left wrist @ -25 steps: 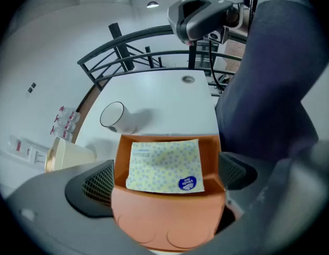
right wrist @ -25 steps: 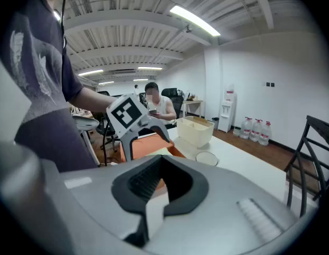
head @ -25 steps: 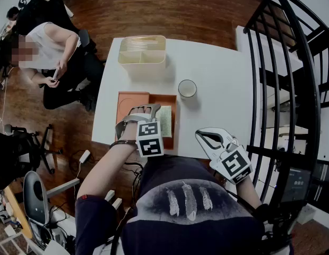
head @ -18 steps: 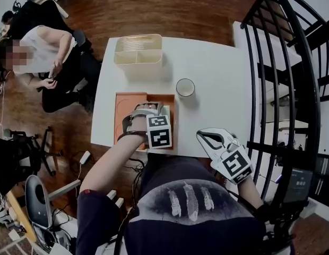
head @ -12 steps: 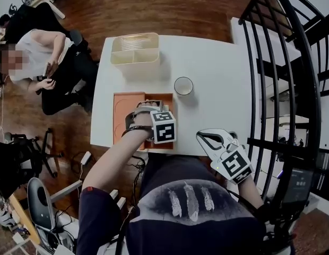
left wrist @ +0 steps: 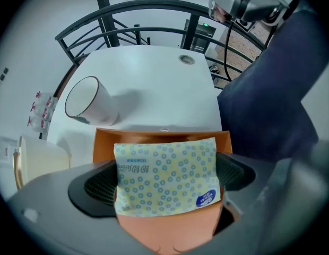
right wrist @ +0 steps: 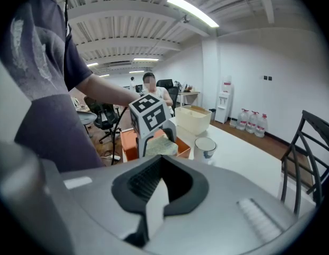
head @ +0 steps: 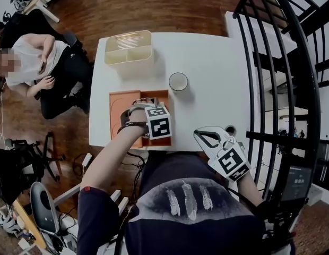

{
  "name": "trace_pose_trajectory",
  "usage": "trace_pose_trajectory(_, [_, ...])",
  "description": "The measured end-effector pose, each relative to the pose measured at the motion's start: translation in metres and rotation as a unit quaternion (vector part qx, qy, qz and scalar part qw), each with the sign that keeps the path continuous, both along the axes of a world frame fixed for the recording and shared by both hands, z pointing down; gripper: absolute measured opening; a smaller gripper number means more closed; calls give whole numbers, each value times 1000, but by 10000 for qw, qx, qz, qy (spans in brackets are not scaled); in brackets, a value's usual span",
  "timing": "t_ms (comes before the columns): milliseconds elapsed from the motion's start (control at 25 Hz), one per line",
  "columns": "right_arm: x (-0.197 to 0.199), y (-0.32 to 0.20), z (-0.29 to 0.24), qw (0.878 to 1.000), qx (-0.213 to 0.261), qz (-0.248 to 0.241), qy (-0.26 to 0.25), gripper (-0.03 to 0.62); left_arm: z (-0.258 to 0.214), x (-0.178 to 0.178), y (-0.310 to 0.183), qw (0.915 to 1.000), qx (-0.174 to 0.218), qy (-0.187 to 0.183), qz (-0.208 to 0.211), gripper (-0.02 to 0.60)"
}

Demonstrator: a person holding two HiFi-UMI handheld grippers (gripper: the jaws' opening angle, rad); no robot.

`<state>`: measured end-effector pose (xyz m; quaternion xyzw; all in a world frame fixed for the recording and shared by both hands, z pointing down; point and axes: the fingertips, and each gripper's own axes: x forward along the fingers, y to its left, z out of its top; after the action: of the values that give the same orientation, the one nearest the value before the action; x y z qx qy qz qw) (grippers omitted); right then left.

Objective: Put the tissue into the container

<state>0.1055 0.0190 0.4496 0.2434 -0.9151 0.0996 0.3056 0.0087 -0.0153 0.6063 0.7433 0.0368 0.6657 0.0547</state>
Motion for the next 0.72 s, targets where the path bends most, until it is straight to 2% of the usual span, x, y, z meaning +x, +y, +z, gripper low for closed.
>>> trace_pose_trajectory(200, [2, 2, -4, 10000, 25, 94, 3, 3, -9, 3, 3, 9999, -12, 106, -105, 572])
trace_pose_trajectory(440, [-1, 3, -4, 9999, 70, 60, 40, 3, -27, 2, 2, 9998, 126, 131, 82, 571])
trace_pose_trajectory(720, [1, 5, -6, 9999, 94, -17, 41, 3, -93, -18, 5, 9978, 479, 441, -109, 569])
